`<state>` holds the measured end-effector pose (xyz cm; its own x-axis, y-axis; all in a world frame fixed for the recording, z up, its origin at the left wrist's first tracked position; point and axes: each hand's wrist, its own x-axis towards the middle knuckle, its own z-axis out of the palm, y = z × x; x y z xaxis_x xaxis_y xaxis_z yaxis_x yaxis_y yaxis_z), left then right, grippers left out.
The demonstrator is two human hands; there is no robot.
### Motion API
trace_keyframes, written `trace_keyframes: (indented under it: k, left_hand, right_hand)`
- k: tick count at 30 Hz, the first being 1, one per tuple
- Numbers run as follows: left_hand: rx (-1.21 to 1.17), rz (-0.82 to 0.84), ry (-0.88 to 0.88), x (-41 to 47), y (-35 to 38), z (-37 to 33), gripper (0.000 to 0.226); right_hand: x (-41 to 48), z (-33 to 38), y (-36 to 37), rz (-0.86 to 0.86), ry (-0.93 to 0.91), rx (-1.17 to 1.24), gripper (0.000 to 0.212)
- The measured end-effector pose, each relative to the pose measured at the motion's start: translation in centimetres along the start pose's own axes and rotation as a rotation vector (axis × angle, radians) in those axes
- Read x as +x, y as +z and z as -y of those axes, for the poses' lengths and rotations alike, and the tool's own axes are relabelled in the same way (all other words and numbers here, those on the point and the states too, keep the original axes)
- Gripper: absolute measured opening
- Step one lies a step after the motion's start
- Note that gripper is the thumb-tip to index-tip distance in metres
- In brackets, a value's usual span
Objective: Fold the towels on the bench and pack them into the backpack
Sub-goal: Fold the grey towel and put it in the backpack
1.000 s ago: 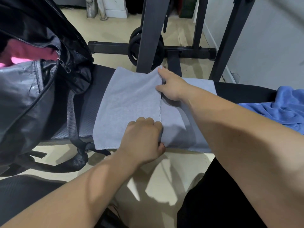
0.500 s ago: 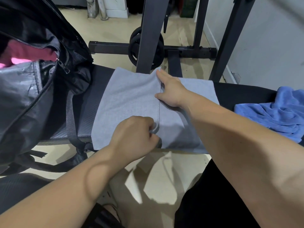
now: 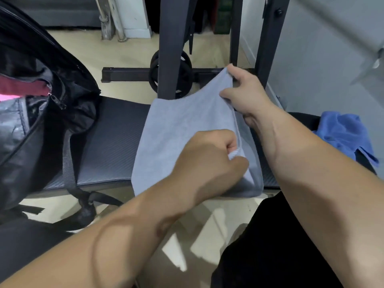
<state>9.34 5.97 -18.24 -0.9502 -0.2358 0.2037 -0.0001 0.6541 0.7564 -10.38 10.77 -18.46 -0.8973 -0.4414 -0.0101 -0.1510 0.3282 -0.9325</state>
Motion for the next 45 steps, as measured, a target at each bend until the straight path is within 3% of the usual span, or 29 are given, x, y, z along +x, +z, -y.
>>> trace_keyframes:
  k: [2, 7, 10, 21, 27, 31, 34, 37, 42, 45]
  left_hand:
    - [-0.033, 0.070, -0.019, 0.3, 2.9, 0.1, 0.019]
    - [0.193, 0.274, -0.114, 0.5, 7.9, 2.9, 0.021]
    - [0.251, 0.269, -0.134, 0.3, 8.5, 3.5, 0.023]
    - [0.076, 0.120, -0.090, 0.5, 6.2, 0.0, 0.013]
    - [0.052, 0.272, -0.138, 0.4, 8.7, -0.3, 0.013]
    - [0.214, 0.315, -0.094, -0.1, 9.5, 1.0, 0.032]
    - [0.357, 0.122, -0.001, 0.1, 8.5, 3.0, 0.031]
    - [0.517, -0.045, 0.036, 1.3, 6.6, 5.6, 0.044]
    - [0.754, 0.210, -0.303, 2.5, 3.2, 11.2, 0.090]
    - [0.744, 0.267, -0.357, 2.1, 2.1, 13.0, 0.102]
  right_hand:
    - [-0.2, -2.7, -1.4, 0.012, 0.084, -0.001, 0.074]
    - [-1.7, -7.2, -2.5, 0.163, 0.235, -0.101, 0.075]
    - [-1.4, -7.8, -2.7, 0.161, 0.219, -0.097, 0.077]
    - [-0.8, -7.2, -3.8, 0.092, 0.023, -0.015, 0.080]
    - [-1.3, -8.8, -4.9, 0.109, -0.014, -0.298, 0.078]
    - [-1.6, -9.3, -4.6, 0.094, -0.034, -0.587, 0.070]
    - [-1.9, -8.8, -4.2, 0.002, -0.057, -0.797, 0.060]
    - [-2.3, -8.3, -3.3, 0.024, -0.098, -0.895, 0.062]
    - [-3.4, -8.6, -0.3, 0.311, -0.121, -1.077, 0.076]
    - [-4.0, -8.9, 1.5, 0.424, -0.071, -1.112, 0.080]
